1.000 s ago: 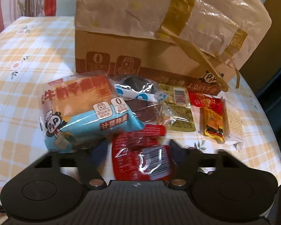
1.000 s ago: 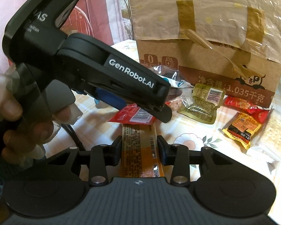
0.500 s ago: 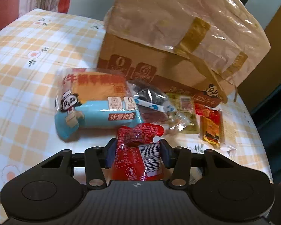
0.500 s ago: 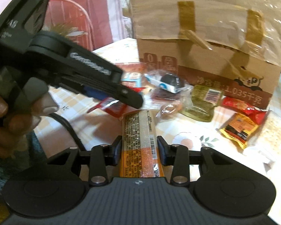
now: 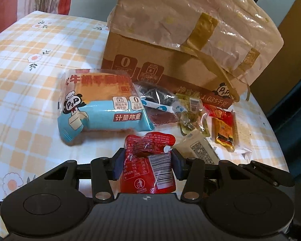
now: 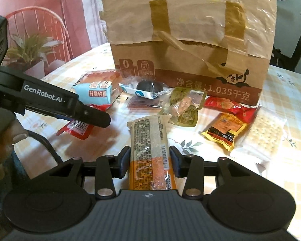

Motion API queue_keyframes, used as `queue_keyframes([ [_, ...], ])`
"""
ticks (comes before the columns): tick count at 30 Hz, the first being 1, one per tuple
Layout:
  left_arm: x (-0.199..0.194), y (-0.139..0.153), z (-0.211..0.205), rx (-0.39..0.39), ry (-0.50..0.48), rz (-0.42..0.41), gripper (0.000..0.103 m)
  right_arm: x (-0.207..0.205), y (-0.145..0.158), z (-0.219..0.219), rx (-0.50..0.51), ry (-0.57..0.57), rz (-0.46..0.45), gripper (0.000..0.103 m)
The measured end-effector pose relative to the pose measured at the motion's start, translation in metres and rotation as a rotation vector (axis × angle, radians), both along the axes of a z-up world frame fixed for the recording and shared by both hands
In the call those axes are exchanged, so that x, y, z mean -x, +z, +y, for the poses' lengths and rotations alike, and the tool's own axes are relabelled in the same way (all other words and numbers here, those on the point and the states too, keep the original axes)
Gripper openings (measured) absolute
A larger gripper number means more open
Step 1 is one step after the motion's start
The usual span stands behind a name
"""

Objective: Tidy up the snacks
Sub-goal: 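Grasp the red packet with the left tool while the right tool grasps the orange-labelled bar, then lift and carry the red packet and the bar over the box with both tools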

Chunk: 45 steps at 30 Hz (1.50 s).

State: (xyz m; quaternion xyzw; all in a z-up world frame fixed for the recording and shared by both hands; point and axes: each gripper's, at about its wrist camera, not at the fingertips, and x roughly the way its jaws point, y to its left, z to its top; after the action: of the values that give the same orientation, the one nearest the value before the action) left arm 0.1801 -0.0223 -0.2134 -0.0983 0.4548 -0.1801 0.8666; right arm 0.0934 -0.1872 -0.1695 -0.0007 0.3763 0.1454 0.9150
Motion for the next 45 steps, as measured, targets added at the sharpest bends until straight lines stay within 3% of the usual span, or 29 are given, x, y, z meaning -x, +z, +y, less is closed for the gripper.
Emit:
queue_keyframes([
  [15,0.003,0.005,0.003,-0.002,-0.004,-0.014,0.051,0.004,0.0,-0.002,-0.016,0.008,0.014,0.04],
  [35,0.016,0.031,-0.004,-0.035,-0.044,-0.156,0.051,0.01,0.022,-0.008,-0.025,-0.026,-0.118,0.04],
  [45,0.02,0.032,-0.004,-0.039,-0.051,-0.17,0.051,0.01,0.026,-0.014,-0.024,-0.06,-0.143,0.04],
])
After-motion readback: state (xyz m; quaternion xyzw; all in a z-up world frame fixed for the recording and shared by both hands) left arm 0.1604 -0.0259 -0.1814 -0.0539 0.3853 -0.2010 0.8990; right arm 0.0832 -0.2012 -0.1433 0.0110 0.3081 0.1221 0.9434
